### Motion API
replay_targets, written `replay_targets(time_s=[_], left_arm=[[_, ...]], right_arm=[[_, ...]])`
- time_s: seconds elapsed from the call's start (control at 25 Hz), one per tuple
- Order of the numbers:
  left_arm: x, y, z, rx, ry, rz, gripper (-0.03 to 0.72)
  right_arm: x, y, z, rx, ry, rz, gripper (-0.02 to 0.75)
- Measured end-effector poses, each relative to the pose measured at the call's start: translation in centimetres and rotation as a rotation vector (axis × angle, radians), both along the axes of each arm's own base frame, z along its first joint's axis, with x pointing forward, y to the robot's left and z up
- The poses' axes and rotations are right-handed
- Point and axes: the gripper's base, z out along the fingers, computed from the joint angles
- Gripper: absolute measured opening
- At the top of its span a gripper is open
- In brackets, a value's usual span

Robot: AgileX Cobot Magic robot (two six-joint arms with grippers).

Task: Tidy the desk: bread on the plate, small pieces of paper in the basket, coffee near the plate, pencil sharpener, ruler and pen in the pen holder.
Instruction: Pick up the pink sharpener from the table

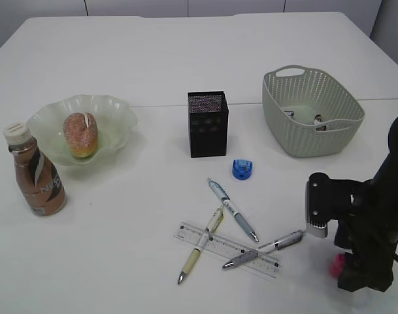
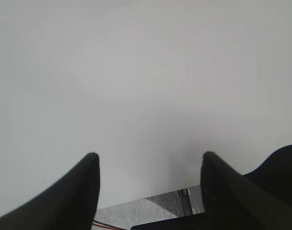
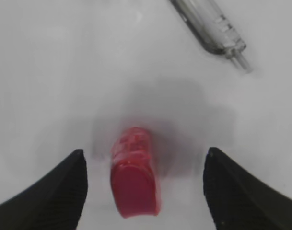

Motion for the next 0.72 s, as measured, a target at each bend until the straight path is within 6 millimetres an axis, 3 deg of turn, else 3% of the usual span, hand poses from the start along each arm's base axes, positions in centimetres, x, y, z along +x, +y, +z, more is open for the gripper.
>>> replay_targets(time_s=[0.52, 0.72], left_arm=[[0.0, 0.0, 0.0, 0.0, 0.0, 0.0, 0.445], [0.0, 0.0, 0.0, 0.0, 0.0, 0.0, 0.429]], right_arm=[[-0.17, 0.02, 0.0, 0.003, 0.019, -0.002, 0.579], [-0.17, 0.0, 0.0, 0.0, 0.018, 0.001, 0.486]])
